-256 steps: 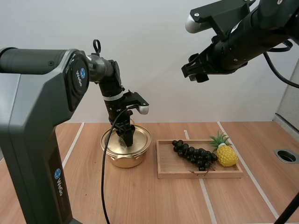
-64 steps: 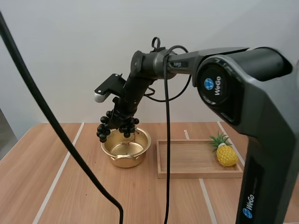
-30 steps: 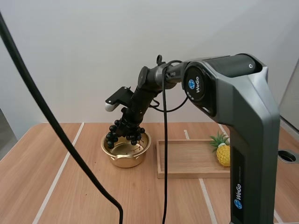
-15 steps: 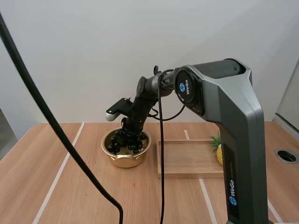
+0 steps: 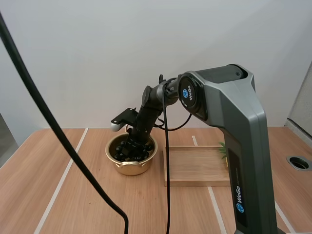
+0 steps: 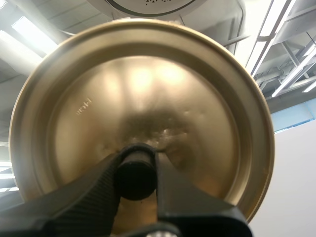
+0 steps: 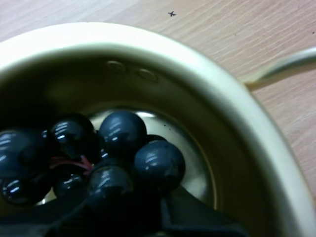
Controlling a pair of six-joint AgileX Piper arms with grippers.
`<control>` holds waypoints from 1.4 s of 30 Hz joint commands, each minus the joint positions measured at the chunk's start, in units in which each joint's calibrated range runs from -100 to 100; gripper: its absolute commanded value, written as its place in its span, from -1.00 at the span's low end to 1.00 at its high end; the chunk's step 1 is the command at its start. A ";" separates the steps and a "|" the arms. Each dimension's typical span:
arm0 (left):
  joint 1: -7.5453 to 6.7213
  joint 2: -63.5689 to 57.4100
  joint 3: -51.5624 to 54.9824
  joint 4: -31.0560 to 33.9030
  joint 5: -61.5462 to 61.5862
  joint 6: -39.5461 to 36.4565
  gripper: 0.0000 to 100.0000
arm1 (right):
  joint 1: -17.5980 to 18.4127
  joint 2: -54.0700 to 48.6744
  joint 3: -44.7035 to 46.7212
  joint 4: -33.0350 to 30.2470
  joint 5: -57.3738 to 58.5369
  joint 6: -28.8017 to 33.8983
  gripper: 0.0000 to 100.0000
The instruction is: Open the pot, put the grape inside, and close it
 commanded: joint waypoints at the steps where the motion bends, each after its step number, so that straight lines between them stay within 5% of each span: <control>1: -0.24 -0.19 -0.36 0.50 -1.88 -0.01 -1.00 | -0.07 -0.41 0.41 0.52 0.66 -0.36 -1.00; 3: -0.24 -0.19 -0.36 0.50 -1.88 -0.01 -1.00 | -0.07 -0.41 0.41 0.60 0.78 -0.36 -0.59; 7: -0.24 -0.19 -0.36 0.50 -1.88 -0.01 -1.00 | -0.07 -0.77 0.41 2.20 2.03 -0.36 1.00; 17: -0.24 -0.19 -0.36 0.50 -1.88 -0.01 -1.00 | -0.07 -8.13 0.26 9.23 4.06 -2.67 1.00; 42: -0.24 -0.19 -0.36 0.50 -1.88 -0.01 -1.00 | -1.21 -26.21 0.26 0.27 7.15 1.18 1.00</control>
